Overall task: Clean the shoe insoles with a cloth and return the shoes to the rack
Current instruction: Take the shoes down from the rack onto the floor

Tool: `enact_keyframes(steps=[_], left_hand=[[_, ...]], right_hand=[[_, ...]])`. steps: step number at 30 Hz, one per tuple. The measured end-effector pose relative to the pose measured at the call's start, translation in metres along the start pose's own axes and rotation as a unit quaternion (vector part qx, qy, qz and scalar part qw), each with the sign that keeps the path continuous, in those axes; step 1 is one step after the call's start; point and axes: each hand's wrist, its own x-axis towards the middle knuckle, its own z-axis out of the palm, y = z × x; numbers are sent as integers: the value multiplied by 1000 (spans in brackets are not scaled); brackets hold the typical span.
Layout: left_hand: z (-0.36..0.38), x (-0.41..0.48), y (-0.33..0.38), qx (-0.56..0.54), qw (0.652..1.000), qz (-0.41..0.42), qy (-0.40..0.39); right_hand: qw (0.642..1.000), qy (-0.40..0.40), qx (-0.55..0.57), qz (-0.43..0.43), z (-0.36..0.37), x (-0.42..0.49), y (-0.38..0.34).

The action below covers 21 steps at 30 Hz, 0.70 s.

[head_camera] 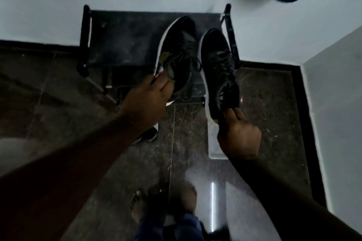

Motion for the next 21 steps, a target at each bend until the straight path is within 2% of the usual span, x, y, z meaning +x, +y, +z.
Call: enact_keyframes(steps=[3,6,13,18,21], left_hand=[[-1,-46,17,-36,999,-8,-7],[3,-76,39,-76,996,-11,-48],[12,-94,85,-136,985,-82,-71],[23,-114,110,-172,981,-62,-69],[35,-124,115,-149,980,-56,-118]], right_hand=[[999,-39,-2,-2,-1,-33,-6],[997,-81,-10,-18,0,-53,-10],[993,-120,-5,4,18,-79,-21],[984,-175,-2,30,26,-101,-27],[968,-244,-4,54,33,-106,-18]])
